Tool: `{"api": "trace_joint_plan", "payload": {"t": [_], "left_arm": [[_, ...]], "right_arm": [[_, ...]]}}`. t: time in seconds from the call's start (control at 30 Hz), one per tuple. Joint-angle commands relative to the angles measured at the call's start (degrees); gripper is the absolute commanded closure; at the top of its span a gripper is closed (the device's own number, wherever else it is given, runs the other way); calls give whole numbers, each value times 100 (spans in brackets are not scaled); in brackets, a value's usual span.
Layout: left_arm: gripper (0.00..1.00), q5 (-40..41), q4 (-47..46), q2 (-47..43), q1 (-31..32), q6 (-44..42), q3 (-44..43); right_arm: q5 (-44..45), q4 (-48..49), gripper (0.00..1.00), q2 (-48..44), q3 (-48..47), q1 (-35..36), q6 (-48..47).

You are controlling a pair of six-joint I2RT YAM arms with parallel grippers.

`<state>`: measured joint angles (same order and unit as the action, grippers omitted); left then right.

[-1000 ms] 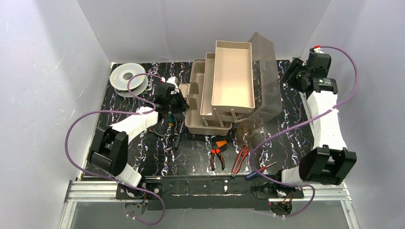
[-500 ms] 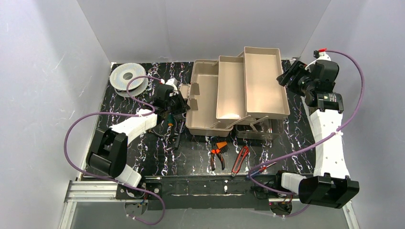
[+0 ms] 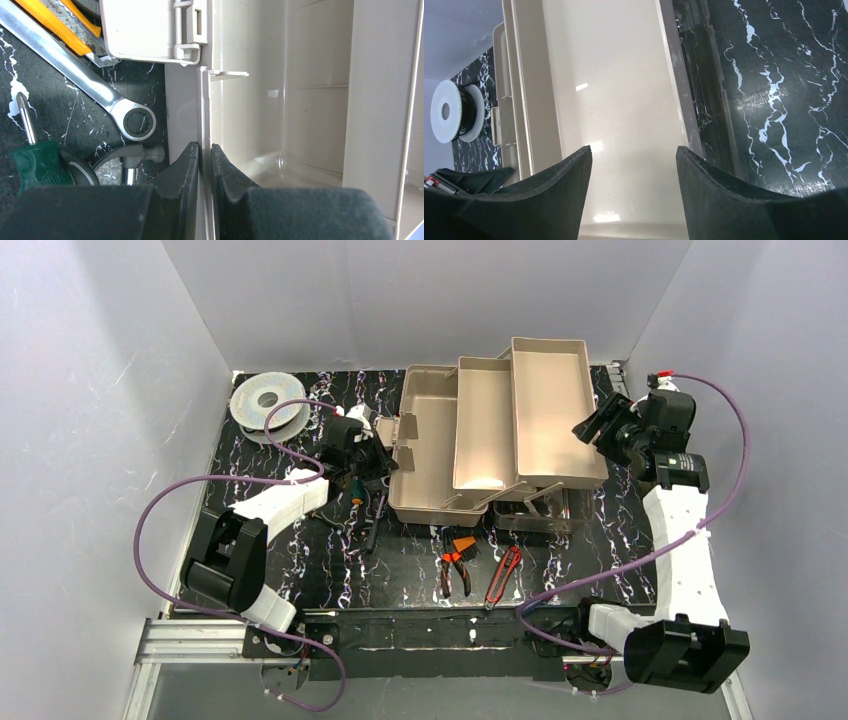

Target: Pack the tool kit

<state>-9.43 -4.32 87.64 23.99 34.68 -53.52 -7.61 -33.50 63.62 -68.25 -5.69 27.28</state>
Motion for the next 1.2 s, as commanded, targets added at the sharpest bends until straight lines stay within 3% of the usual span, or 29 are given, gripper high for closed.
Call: {"api": "trace_joint_plan", "payload": {"t": [0.0,0.2,0.4,0.73,1.03,1.17], "left_arm": [[100,-332,186,-277,50,73,-12],[100,-367,160,-275,143,142,-149],[100,-403,201,-115,288,191,-517],[100,-447,320,249,441,225,-1071],[100,-435,624,762,678,137,-1897],[100,-399,616,1020,797,176,-2115]], "right_arm": [[89,-38,30,-531,132,0,75],[-1019,-252,38,-924,35,113,-63],[-1085,-714,36,-515,-694,709,-258],[448,-1092,36,957,-1501,1979,-577],[1030,-1087,36,1880,-2212,2014,-791],[1183,-1210,43,2217,-2481,2000,-906]]}}
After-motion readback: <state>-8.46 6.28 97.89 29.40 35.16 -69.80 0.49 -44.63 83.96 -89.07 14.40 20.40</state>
